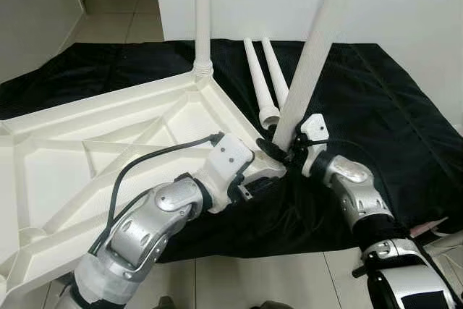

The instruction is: Building children table

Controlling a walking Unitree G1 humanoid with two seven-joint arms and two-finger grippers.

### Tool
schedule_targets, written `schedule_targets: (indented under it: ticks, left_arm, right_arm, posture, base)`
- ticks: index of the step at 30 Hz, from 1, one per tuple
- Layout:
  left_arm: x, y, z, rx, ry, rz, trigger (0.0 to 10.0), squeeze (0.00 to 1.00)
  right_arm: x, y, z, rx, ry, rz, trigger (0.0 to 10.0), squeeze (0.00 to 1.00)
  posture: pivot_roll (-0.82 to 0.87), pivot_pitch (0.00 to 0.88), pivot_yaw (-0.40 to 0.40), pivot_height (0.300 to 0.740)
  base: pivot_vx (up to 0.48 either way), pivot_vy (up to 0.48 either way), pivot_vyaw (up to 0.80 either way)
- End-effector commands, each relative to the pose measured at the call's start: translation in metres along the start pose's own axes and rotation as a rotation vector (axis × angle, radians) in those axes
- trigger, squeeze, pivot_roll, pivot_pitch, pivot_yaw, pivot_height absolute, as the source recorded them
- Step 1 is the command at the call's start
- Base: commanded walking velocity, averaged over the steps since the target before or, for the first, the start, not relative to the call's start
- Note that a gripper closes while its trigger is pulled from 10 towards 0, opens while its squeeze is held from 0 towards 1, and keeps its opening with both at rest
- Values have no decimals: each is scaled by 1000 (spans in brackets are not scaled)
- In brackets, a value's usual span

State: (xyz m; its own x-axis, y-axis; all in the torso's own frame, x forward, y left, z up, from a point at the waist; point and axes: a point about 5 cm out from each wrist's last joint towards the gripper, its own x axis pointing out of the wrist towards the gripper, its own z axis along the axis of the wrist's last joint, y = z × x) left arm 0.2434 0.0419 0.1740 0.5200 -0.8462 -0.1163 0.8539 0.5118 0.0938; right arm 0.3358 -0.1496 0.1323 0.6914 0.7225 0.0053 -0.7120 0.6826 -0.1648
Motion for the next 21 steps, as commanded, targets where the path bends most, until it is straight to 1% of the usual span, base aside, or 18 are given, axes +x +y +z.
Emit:
schedule_targets:
  ticks: [1,5,6,7,8,9,10,11,13,17,18,19,21]
  left_arm:
    - [2,-1,0,13,15,-9,10000,0]
    - [2,0,2,9,9,-6,10000,0]
    - [2,0,2,9,6,-3,10000,0]
    - [2,0,3,5,3,1,10000,0]
    - [2,0,3,5,3,1,10000,0]
    - [1,0,3,2,1,5,10000,0]
    - [1,0,3,0,0,7,10000,0]
    - [1,0,3,0,0,7,10000,0]
    - [1,-1,3,-2,-2,10,10000,0]
    - [1,-1,2,0,-5,13,10000,0]
    - [1,1,3,9,-19,35,10000,0]
    - [1,1,3,9,-19,35,10000,0]
    - [1,4,4,15,-33,60,10000,0]
  right_arm:
    - [6,3,2,0,-21,19,0,0]
    - [5,5,-2,33,-22,14,0,0]
    - [4,9,-4,54,-23,14,0,0]
    - [3,13,-7,78,-21,4,9608,0]
    - [3,13,-7,78,-21,4,9608,0]
    - [3,16,-11,101,-16,-5,10000,0]
    - [3,20,-14,119,-13,-22,10000,0]
    - [3,20,-14,119,-13,-22,10000,0]
    - [4,26,-18,157,5,-80,10000,0]
    - [6,32,-18,139,20,-116,10000,0]
    - [9,35,-17,130,34,-183,10000,0]
    - [9,35,-17,130,34,-183,10000,0]
    - [13,39,-14,132,41,-325,10000,0]
  posture:
    - [-47,0,9,740]
    - [-44,0,4,740]
    - [-43,0,-1,740]
    - [-43,0,-1,740]
    - [-43,0,-1,740]
    - [-43,0,-1,740]
    - [-42,0,-8,740]
    - [-42,0,-8,740]
    - [-43,5,-12,740]
    - [-43,8,-14,740]
    - [-46,14,-16,740]
    - [-46,14,-16,740]
    - [-50,18,-15,740]
  base:
    - [0,0,0]
    - [0,0,0]
    - [0,0,0]
    - [0,0,0]
    - [0,0,0]
    - [0,0,0]
    - [0,0,0]
    - [0,0,0]
    - [0,0,0]
    - [0,0,0]
    - [0,0,0]
    - [0,0,0]
    - [0,0,0]
